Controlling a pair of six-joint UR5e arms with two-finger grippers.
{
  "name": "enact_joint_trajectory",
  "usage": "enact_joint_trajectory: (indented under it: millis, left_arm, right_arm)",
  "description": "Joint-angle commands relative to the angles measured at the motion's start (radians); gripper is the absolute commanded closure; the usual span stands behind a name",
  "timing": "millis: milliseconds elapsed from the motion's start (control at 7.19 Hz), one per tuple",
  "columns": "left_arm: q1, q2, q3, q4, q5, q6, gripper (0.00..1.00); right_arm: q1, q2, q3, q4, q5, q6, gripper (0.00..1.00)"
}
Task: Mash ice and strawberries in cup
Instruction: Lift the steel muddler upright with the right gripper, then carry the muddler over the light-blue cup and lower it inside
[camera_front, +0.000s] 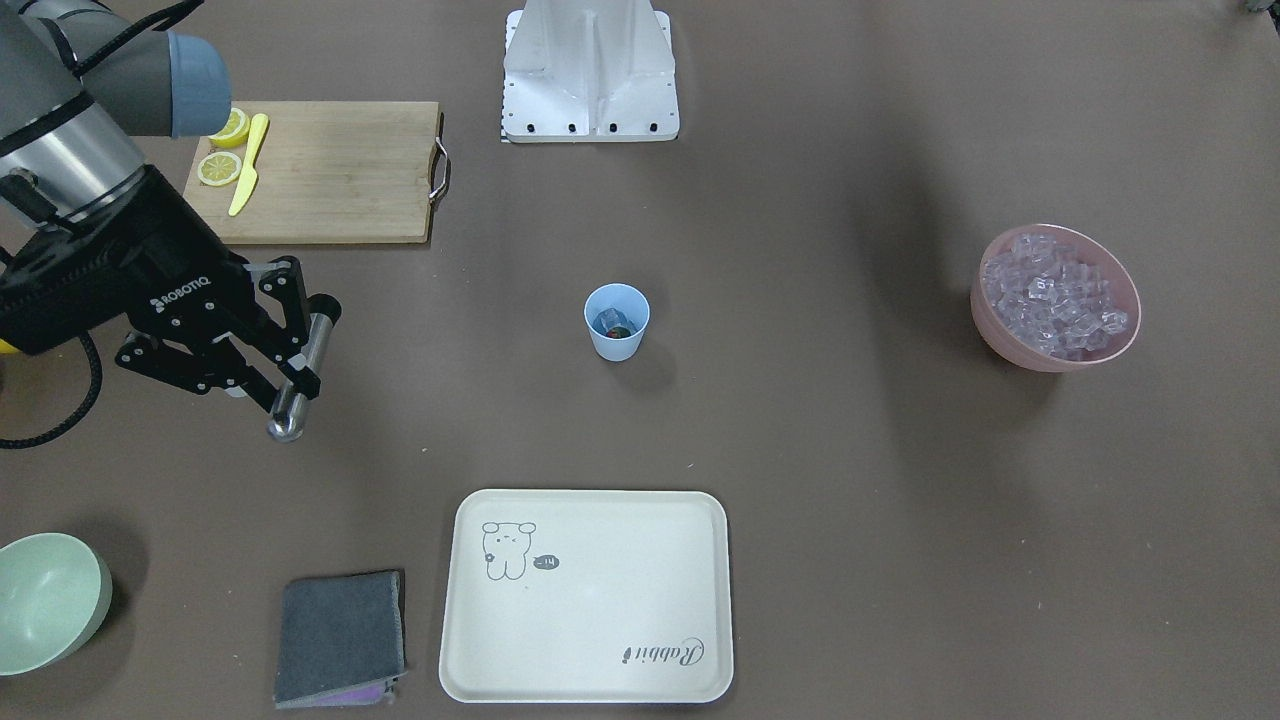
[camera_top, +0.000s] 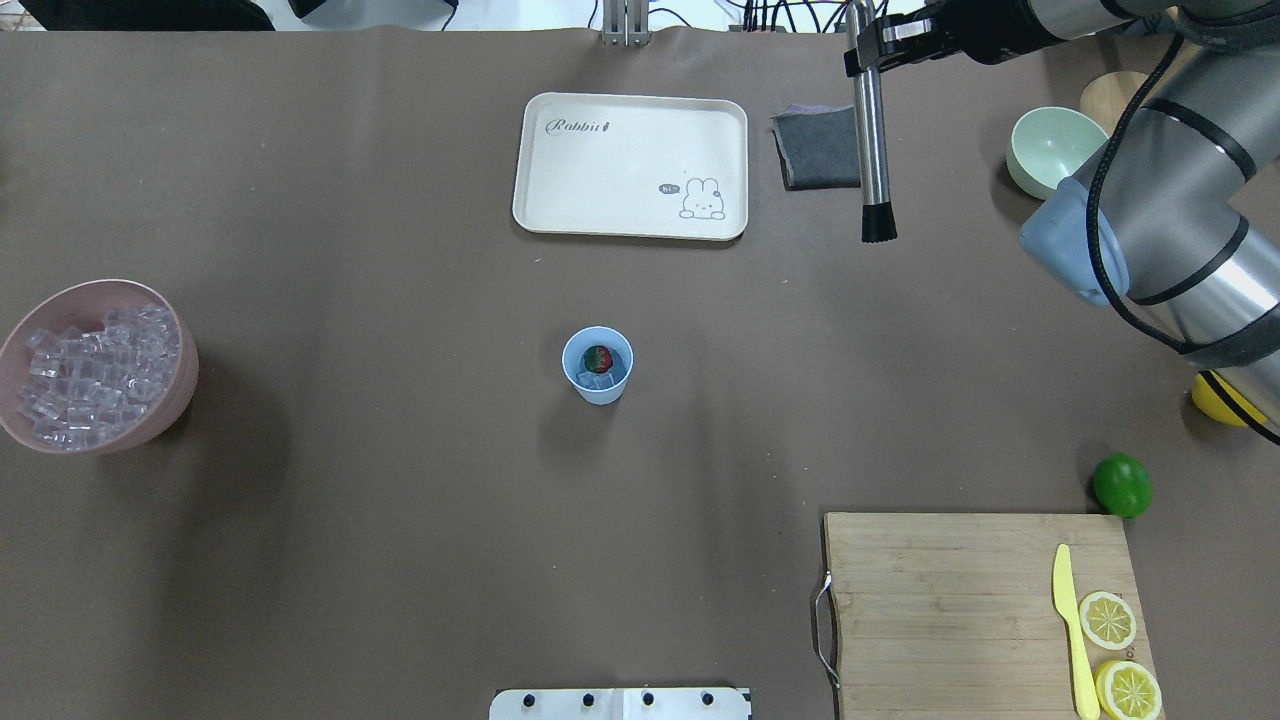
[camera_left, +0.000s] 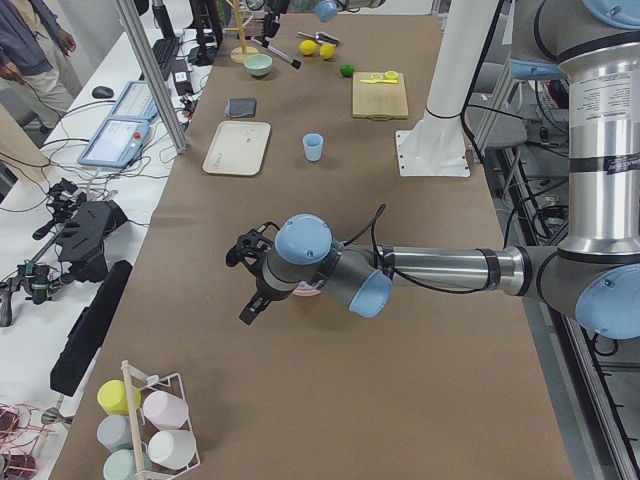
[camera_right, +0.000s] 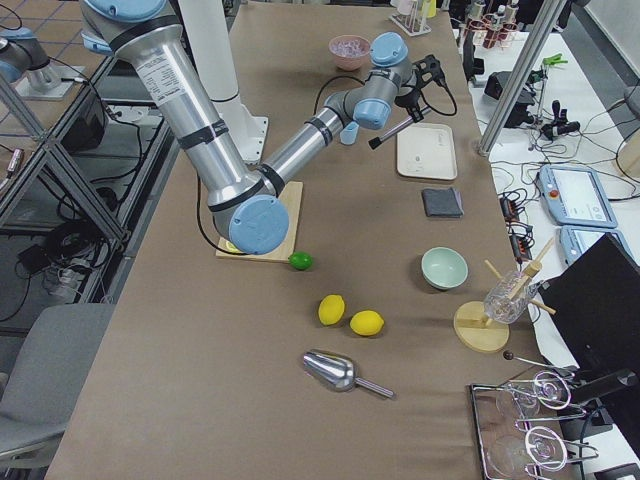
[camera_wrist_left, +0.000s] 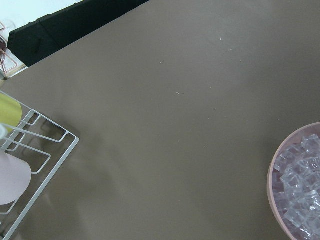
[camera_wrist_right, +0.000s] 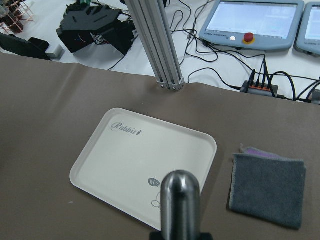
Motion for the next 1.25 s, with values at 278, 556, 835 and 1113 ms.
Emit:
enact_joint_trajectory:
  millis: [278, 556, 835, 1113]
  left_arm:
    - [0.001, 0.012, 0.038, -0.001, -0.008, -0.068, 0.03]
    - [-0.001, 0.016, 0.057, -0.001, -0.008, -0.068, 0.03]
    - [0.001, 0.014, 0.078, -0.001, -0.008, -0.068, 0.03]
    - [-0.001, 0.013, 0.089, -0.002, -0.021, -0.068, 0.03]
  right_arm:
    - [-0.188, 0.0, 0.02, 0.308, -0.303, 0.093, 1.0]
    - [-0.331, 0.0, 0.019, 0.432, -0.52, 0.095, 1.0]
    - [-0.434, 0.003, 0.016, 0.464, -0.685, 0.086, 1.0]
    - [-0.56, 0.037, 0.002, 0.461, -0.893, 0.059, 1.0]
